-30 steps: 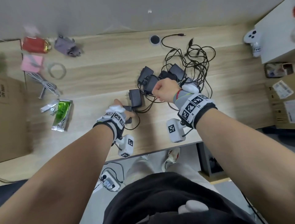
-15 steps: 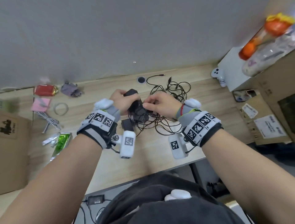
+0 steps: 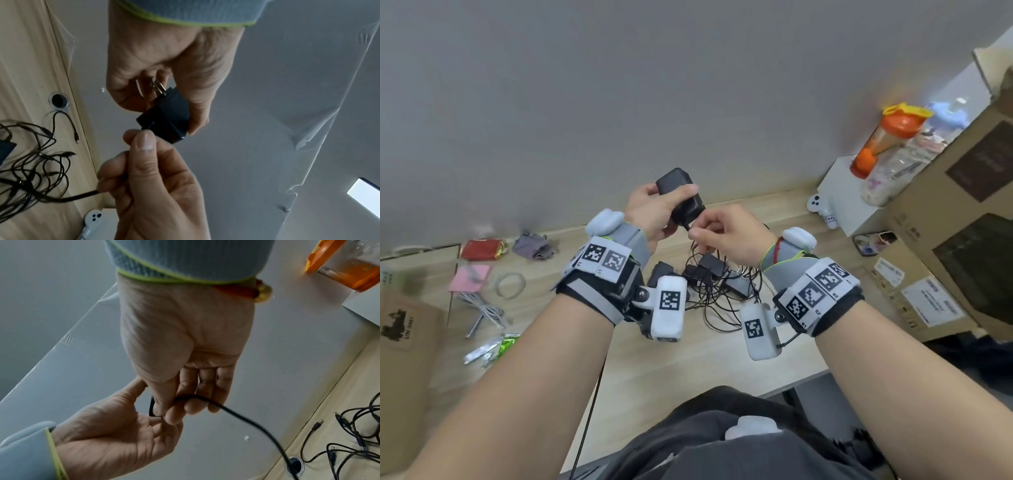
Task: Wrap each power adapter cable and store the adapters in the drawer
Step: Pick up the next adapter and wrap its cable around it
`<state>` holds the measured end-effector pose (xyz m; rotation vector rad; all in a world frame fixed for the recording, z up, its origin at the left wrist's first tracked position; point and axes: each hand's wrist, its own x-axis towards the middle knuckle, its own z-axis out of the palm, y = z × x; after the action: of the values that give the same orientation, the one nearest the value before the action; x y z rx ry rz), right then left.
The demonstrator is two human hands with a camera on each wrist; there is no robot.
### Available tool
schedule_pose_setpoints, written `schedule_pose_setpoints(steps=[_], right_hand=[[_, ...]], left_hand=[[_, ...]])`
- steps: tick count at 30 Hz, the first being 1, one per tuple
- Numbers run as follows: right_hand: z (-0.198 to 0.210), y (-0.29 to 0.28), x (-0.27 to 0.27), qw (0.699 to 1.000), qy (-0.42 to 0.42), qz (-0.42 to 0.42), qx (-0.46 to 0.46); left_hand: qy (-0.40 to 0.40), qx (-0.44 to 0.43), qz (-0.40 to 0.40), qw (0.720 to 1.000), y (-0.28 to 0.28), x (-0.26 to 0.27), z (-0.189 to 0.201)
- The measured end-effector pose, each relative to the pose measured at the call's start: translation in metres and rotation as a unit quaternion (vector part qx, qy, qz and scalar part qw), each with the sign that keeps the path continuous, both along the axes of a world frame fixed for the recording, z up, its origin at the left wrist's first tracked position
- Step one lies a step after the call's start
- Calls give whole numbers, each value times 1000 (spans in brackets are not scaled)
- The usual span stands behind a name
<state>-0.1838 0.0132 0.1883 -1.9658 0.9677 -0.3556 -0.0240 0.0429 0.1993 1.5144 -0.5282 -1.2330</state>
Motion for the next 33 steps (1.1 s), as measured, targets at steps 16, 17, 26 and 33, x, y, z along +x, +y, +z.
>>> schedule_pose_setpoints(steps=[16, 17, 26, 33], right_hand=[[4, 16, -15, 998, 7, -68, 17], [6, 15, -17, 997, -2, -78, 26], [45, -20, -25, 984, -77, -159, -9], [69, -36, -30, 978, -124, -145, -81]], left_hand=[[29, -51, -88, 994, 12, 10, 26], [8, -46, -107, 993, 13, 11, 26], [-252, -47, -49, 965, 7, 28, 19], [-295, -90, -80, 948, 5, 31, 16]])
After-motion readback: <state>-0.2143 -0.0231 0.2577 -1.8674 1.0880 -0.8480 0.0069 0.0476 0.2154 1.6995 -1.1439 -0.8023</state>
